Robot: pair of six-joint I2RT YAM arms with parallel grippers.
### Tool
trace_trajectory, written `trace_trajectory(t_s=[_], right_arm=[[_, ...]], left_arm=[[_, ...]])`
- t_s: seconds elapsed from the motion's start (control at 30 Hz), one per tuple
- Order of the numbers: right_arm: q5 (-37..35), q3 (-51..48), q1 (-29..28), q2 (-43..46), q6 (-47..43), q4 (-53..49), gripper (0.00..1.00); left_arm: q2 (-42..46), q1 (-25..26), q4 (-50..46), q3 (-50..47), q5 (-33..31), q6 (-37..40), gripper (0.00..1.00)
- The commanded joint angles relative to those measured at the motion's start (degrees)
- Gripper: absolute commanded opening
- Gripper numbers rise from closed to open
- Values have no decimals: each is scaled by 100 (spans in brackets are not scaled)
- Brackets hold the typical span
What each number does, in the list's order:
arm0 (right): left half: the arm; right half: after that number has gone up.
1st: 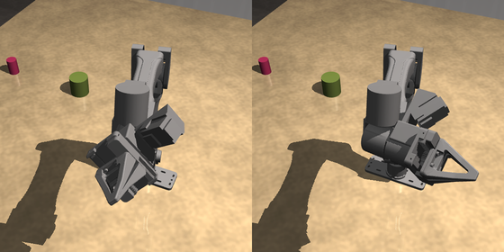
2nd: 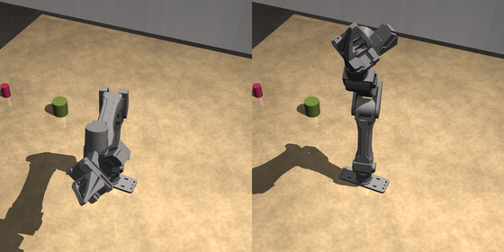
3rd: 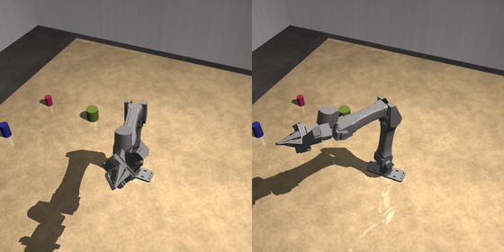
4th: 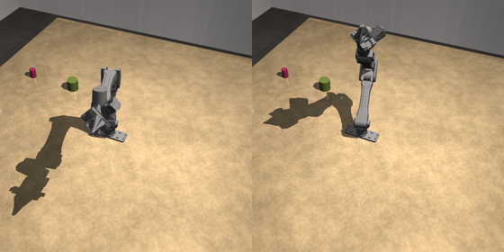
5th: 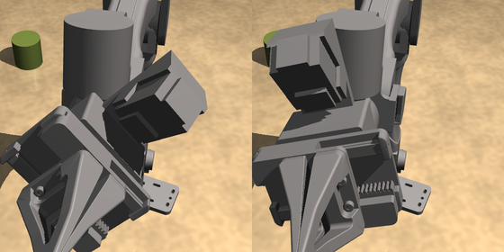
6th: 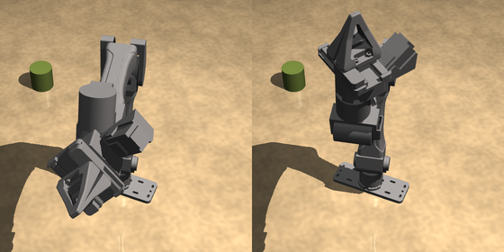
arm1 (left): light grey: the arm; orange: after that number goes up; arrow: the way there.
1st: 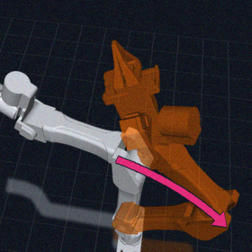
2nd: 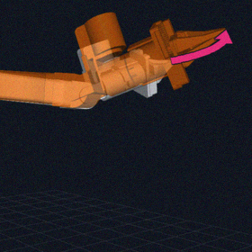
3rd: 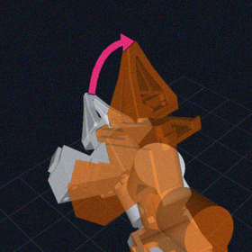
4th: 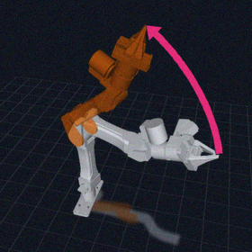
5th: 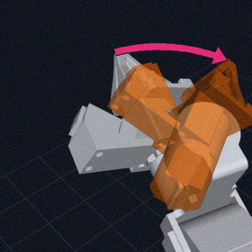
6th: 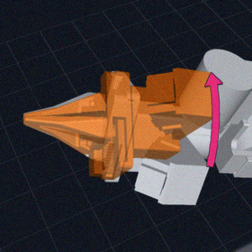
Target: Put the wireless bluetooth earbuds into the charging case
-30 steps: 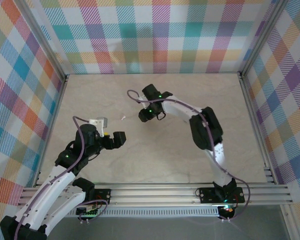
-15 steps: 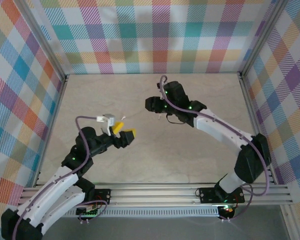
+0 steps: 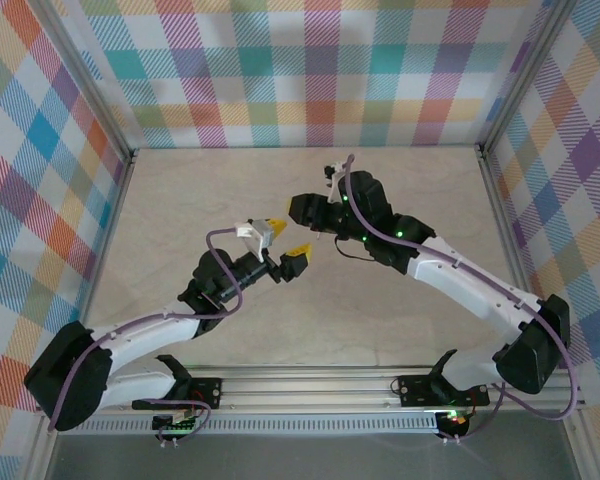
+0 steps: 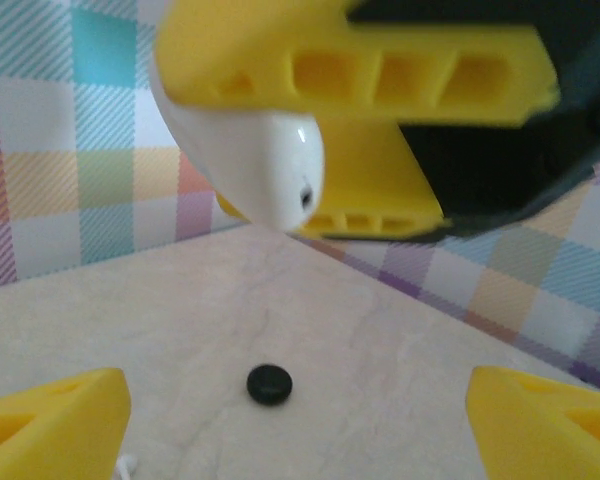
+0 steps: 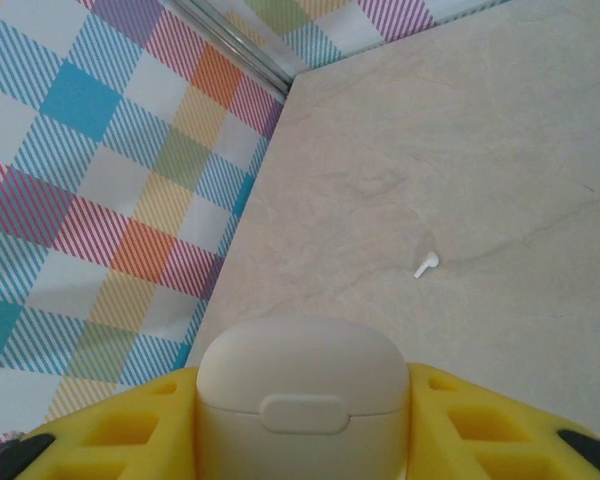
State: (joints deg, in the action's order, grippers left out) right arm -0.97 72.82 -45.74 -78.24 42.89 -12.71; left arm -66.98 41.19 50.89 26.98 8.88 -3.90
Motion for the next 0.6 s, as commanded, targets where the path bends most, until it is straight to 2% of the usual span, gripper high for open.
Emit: trace_trajectory(t_s=[0.0,0.3,0.57], right_arm=[[-101,-117,-38,172,140,162,31],[60,-250,-37,322,342,358,31],[97,-347,-48,507,452,362,31]], left_arm=[[-82,28,1120,165,-227,-145,85],[-472,29,1066,612,-107,-250,83],[-614,29,1132,782,-317,-295,77]])
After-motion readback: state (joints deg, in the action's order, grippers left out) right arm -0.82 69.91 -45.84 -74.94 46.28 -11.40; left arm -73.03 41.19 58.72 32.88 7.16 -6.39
